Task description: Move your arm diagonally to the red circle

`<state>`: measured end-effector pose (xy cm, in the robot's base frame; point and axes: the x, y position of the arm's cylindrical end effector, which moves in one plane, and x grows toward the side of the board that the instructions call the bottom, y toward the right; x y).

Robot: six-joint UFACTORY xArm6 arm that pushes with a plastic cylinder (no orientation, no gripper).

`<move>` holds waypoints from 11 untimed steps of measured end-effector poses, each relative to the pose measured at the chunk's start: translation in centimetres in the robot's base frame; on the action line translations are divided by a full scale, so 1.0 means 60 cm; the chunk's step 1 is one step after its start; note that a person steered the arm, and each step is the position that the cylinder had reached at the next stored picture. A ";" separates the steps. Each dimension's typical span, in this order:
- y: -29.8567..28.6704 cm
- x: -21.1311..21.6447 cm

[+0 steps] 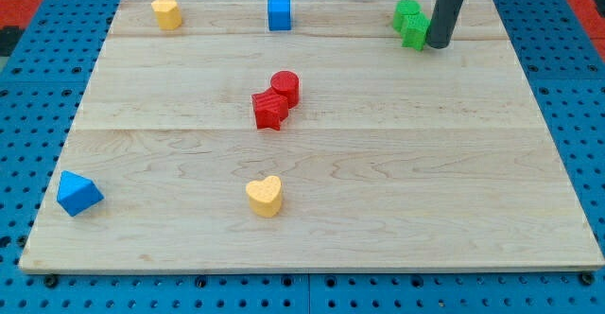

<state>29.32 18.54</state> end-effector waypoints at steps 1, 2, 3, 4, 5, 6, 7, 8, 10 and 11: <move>0.010 0.000; 0.022 0.000; 0.024 0.003; 0.024 0.007; 0.026 0.013; 0.029 0.014; 0.033 0.018; 0.033 0.024; -0.114 0.033; -0.189 -0.009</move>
